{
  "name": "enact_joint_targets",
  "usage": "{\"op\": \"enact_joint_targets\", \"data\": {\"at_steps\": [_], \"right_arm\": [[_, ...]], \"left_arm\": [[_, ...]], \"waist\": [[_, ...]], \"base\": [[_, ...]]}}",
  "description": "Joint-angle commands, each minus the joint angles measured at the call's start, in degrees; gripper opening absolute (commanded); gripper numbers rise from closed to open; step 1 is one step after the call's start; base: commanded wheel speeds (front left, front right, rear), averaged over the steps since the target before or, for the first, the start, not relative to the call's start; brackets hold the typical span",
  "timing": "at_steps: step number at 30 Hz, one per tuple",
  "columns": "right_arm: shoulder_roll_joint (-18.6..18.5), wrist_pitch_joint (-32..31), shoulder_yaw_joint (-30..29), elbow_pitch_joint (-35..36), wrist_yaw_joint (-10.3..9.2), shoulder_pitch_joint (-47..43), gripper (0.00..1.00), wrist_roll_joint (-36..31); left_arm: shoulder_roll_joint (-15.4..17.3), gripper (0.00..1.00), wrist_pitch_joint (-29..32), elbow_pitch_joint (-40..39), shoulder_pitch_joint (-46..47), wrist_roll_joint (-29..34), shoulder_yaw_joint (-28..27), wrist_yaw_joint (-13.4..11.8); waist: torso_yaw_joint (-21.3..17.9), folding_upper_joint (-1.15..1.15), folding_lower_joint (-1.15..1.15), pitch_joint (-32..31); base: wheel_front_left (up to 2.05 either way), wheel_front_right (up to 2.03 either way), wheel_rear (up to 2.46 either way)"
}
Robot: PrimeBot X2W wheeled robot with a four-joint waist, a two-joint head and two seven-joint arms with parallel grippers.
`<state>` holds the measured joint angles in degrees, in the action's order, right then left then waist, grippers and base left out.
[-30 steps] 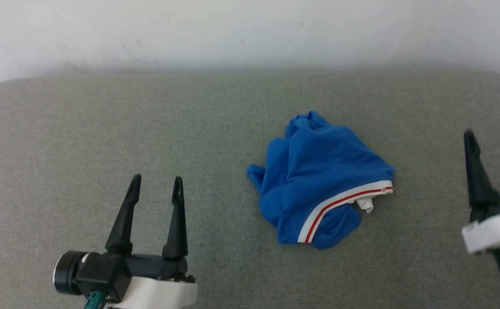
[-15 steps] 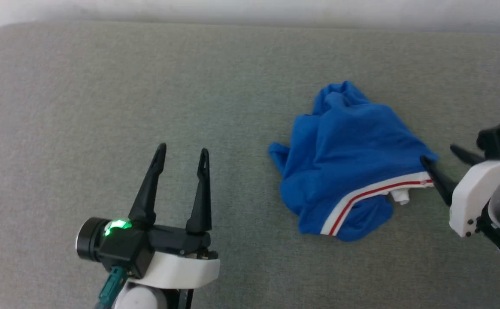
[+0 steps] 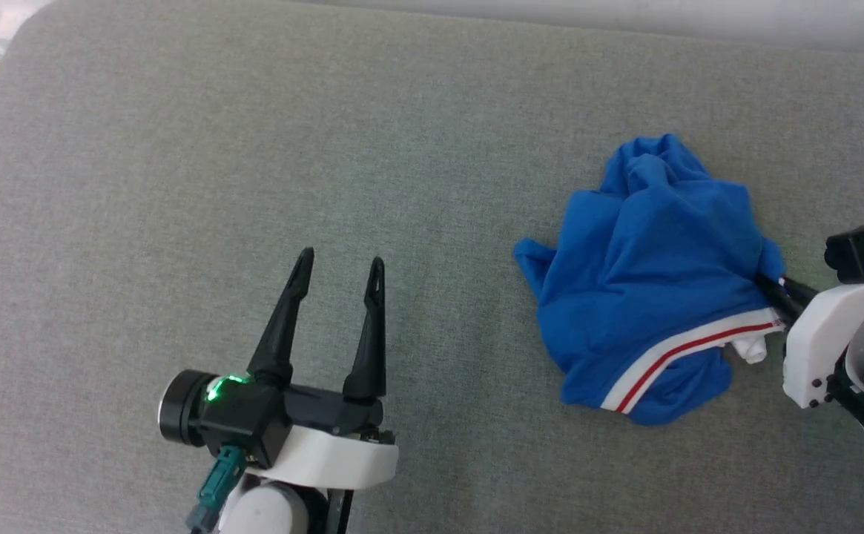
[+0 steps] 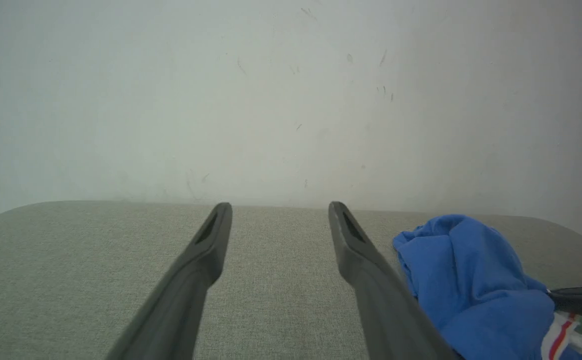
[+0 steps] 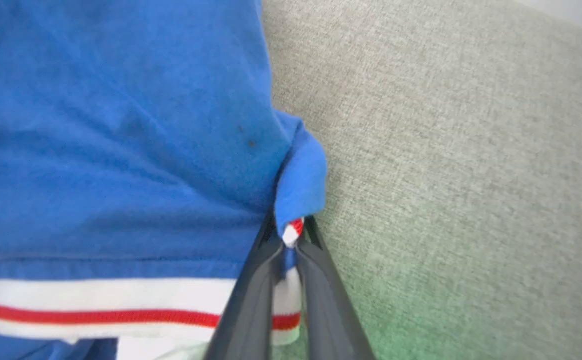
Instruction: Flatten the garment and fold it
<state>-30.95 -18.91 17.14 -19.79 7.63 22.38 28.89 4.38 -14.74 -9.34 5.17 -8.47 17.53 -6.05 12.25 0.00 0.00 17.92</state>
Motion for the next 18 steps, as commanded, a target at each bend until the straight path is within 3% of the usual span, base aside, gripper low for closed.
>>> {"op": "enact_joint_targets", "data": {"at_steps": [1,7,11,15,18], "right_arm": [[0.6,0.5,0.0,-2.0,-0.14,-0.7,0.00,-0.1],[-1.0,6.3,-9.4,-1.0,-0.14,1.0,0.00,-3.7],[-3.3,6.1,-14.5,3.5,-0.14,3.0,0.00,-6.5],[-3.8,2.6,-15.6,12.0,-0.14,5.8,0.00,-8.7],[-2.6,-0.2,-12.6,18.3,-0.14,8.8,0.00,-9.5]], "left_arm": [[-0.2,1.00,-0.3,0.5,-0.4,0.6,-0.3,0.5],[-0.4,1.00,-0.3,1.8,-2.0,0.5,-1.6,1.6],[-0.5,1.00,-0.3,2.3,-3.4,0.1,-2.4,2.1],[-0.7,1.00,-0.3,2.3,-5.5,-0.3,-3.4,2.2],[-0.7,1.00,-0.3,2.0,-6.8,-0.6,-4.2,2.3]], "waist": [[-0.9,0.00,0.00,-1.7],[-2.1,0.00,0.00,-7.8],[-2.0,0.00,0.00,-12.2],[-1.1,0.00,0.00,-15.1],[-0.2,0.00,0.00,-15.9]], "base": [[0.00,0.00,0.00],[0.00,0.00,0.00],[0.00,0.00,0.00],[0.00,0.00,0.00],[0.00,0.00,0.00]]}}
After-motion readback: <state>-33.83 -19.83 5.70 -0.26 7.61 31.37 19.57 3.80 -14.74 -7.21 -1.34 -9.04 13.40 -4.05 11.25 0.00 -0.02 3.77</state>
